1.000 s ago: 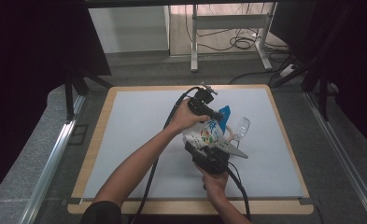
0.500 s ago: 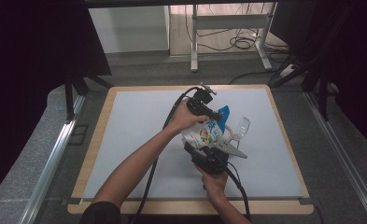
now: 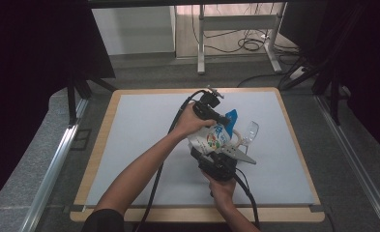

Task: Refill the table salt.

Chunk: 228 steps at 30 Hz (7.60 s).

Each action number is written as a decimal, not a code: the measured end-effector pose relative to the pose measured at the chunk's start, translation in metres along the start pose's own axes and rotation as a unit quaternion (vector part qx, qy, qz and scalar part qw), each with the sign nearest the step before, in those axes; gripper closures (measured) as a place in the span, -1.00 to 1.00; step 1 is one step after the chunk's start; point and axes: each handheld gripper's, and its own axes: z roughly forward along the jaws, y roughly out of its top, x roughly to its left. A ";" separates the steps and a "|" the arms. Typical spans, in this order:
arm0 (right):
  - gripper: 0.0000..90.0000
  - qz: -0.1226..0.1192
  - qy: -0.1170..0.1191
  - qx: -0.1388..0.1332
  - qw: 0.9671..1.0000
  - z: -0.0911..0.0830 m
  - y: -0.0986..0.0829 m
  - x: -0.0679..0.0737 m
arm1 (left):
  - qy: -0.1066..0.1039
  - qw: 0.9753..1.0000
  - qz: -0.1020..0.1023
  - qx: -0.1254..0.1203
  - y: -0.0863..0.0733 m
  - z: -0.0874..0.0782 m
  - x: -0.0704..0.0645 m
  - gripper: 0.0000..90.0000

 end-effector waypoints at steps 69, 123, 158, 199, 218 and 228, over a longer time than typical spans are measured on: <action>0.28 0.014 -0.002 -0.020 1.000 -0.004 0.002 0.000 | -0.011 1.000 0.004 0.005 0.005 0.002 0.002 0.99; 0.28 0.011 -0.013 -0.025 1.000 -0.001 0.003 0.003 | -0.007 1.000 0.006 0.009 0.007 0.002 0.001 0.99; 0.28 0.012 -0.010 -0.027 1.000 0.000 0.003 0.005 | -0.005 1.000 0.005 0.011 0.006 0.000 0.002 0.99; 0.29 0.007 -0.012 -0.031 0.999 -0.001 0.004 0.005 | -0.004 1.000 0.006 0.014 0.008 0.001 0.000 0.99; 0.29 0.008 -0.013 -0.030 0.999 0.000 0.004 0.005 | -0.003 1.000 0.005 0.014 0.008 0.001 0.002 0.99; 0.29 0.008 -0.014 -0.031 0.999 0.000 0.004 0.005 | -0.003 1.000 0.005 0.016 0.008 0.002 0.002 0.99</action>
